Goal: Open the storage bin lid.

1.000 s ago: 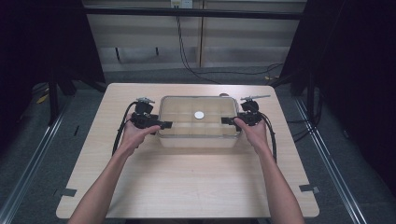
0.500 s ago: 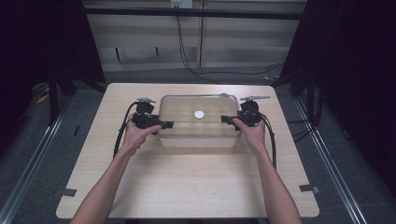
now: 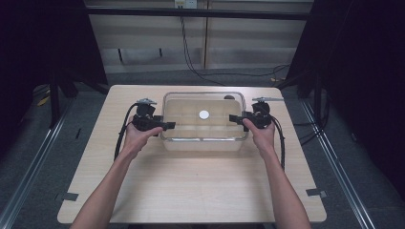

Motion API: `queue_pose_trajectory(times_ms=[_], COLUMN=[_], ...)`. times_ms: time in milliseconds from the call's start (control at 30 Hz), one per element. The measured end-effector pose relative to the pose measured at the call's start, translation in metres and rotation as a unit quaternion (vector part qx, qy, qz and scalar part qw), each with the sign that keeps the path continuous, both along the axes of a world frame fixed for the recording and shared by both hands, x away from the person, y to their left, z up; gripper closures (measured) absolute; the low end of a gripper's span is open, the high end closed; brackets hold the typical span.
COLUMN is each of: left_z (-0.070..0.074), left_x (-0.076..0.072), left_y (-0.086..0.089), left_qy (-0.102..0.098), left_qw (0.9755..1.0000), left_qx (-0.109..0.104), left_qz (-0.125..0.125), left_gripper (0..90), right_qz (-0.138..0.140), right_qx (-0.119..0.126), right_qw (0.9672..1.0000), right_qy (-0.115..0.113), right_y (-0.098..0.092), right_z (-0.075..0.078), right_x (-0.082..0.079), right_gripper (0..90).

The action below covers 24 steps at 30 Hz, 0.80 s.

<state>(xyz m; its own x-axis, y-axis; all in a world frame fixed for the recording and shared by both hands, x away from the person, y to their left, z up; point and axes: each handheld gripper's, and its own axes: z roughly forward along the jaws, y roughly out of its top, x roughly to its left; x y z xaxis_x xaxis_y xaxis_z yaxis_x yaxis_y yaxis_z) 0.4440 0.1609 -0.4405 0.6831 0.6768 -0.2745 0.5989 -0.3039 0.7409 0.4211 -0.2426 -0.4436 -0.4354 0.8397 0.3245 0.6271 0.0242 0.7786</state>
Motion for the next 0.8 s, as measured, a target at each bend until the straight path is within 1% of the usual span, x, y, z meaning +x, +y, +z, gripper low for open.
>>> queue_pose_trajectory(times_ms=[33, 67, 100, 133, 167, 233, 267, 300, 333, 400, 433, 533, 567, 633, 667, 700, 800], left_z=[0.000, -0.001, -0.002, -0.002, -0.002, -0.001, -0.001, 0.001, 0.001, 0.004, 0.006, 0.008, 0.010, 0.010, 0.010, 0.011, 0.012], left_x=[0.000, 0.000, 0.000, 0.000, 0.000, -0.001, -0.002, -0.003, -0.003, -0.005, -0.007, -0.010, -0.013, -0.015, -0.015, -0.017, -0.018], left_y=[0.000, 0.001, 0.003, 0.003, 0.005, 0.006, 0.007, 0.007, 0.007, 0.008, 0.007, 0.009, 0.013, 0.016, 0.016, 0.018, 0.019], left_qy=[0.002, 0.001, 0.000, 0.000, -0.002, -0.005, -0.009, -0.015, -0.015, -0.020, -0.022, -0.025, -0.031, -0.035, -0.035, -0.040, -0.044], left_qw=[1.0000, 1.0000, 0.9999, 0.9999, 0.9999, 0.9997, 0.9998, 0.9996, 0.9996, 0.9995, 0.9994, 0.9993, 0.9993, 0.9991, 0.9991, 0.9989, 0.9986], left_qx=[-0.003, -0.005, -0.012, -0.012, -0.016, -0.022, -0.019, -0.020, -0.020, -0.018, -0.018, -0.021, -0.017, -0.020, -0.020, -0.024, -0.027], left_qz=[0.003, 0.005, 0.006, 0.006, 0.006, 0.008, 0.006, 0.010, 0.010, 0.014, 0.021, 0.018, 0.013, 0.009, 0.009, 0.011, 0.012], left_gripper=[29.3, 29.3, 29.8, 31.2, 32.6, 33.9, 35.2, 36.7, 37.6, 39.0, 41.1, 42.9, 46.5, 50.1, 51.0, 51.8, 53.5], right_qz=[-0.001, -0.001, 0.001, 0.000, 0.000, 0.000, 0.002, 0.001, 0.001, 0.002, 0.004, 0.004, 0.005, 0.004, 0.004, 0.006, 0.003], right_qx=[0.011, 0.011, 0.027, 0.032, 0.032, 0.034, 0.039, 0.041, 0.041, 0.050, 0.053, 0.054, 0.058, 0.057, 0.057, 0.063, 0.062], right_qw=[0.9999, 0.9999, 0.9996, 0.9995, 0.9995, 0.9994, 0.9992, 0.9991, 0.9991, 0.9987, 0.9985, 0.9984, 0.9982, 0.9982, 0.9982, 0.9977, 0.9979], right_qy=[-0.001, -0.001, -0.001, -0.002, -0.004, -0.005, -0.005, -0.008, -0.008, -0.011, -0.012, -0.015, -0.017, -0.020, -0.020, -0.023, -0.020], right_y=[-0.002, -0.002, -0.003, -0.005, -0.006, -0.006, -0.008, -0.010, -0.010, -0.011, -0.011, -0.010, -0.010, -0.010, -0.010, -0.011, -0.011], right_z=[0.000, 0.000, 0.000, -0.001, -0.001, -0.001, -0.001, -0.001, -0.001, 0.000, 0.001, 0.002, 0.002, 0.002, 0.002, 0.004, 0.006], right_x=[-0.001, -0.001, -0.002, -0.002, -0.002, -0.003, -0.004, -0.005, -0.005, -0.007, -0.009, -0.012, -0.016, -0.018, -0.018, -0.020, -0.021], right_gripper=[26.2, 27.0, 29.4, 31.2, 33.3, 34.5, 36.2, 39.6, 39.6, 43.7, 44.5, 45.0, 46.9, 49.4, 49.4, 51.7, 52.0])
